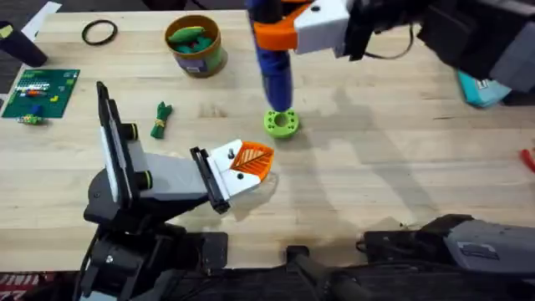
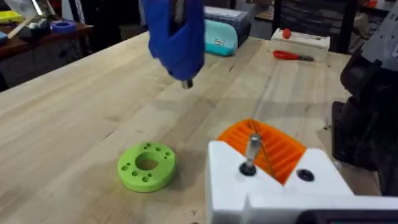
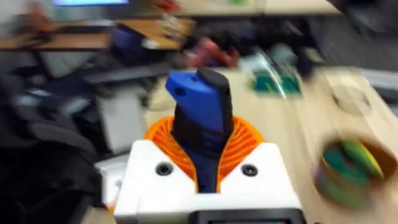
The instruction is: Pick up the gripper from the table and insert it into the empty holder that is missing its gripper. Then pick up a screw, insert it into the mounting hole, and use the screwdriver to tighten it. Finally, clean up the table by picking up the vegetable and placing it into the bucket.
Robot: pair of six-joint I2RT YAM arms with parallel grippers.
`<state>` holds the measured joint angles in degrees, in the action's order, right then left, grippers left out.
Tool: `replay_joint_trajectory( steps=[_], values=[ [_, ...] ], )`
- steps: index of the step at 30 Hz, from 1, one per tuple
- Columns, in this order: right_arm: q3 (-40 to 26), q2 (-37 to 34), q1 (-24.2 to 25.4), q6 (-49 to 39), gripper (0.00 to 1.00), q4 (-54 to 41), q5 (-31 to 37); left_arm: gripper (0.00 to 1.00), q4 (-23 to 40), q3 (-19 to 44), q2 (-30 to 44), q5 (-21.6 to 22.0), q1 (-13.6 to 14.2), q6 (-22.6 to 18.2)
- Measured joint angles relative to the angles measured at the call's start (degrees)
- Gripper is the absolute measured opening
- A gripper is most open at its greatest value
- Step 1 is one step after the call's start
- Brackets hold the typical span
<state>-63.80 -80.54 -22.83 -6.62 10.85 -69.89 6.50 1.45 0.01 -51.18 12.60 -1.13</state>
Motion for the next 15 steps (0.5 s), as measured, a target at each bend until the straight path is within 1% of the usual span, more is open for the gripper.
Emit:
replay_joint_trajectory(
  steps=[2, 4, 10, 15],
  values=[
    [-0.1, -0.2, 1.5, -6.9, 0.104, -8.3, 4.9, 0.008, 0.0, 0.0, 0.0, 0.0, 0.0, 0.0],
    [0.0, -0.3, 2.1, -13.2, 0.105, -14.3, 10.7, 0.008, 0.0, 0.0, 0.0, 0.0, 0.0, 0.0],
    [0.0, -0.3, 4.2, -26.4, 0.104, -23.6, 25.1, 0.008, 0.0, 0.0, 0.0, 0.0, 0.0, 0.0],
    [-0.1, -0.3, 4.9, -35.4, 0.105, -32.2, 41.4, 0.008, 0.0, 0.0, 0.0, 0.0, 0.0, 0.0]
  ],
)
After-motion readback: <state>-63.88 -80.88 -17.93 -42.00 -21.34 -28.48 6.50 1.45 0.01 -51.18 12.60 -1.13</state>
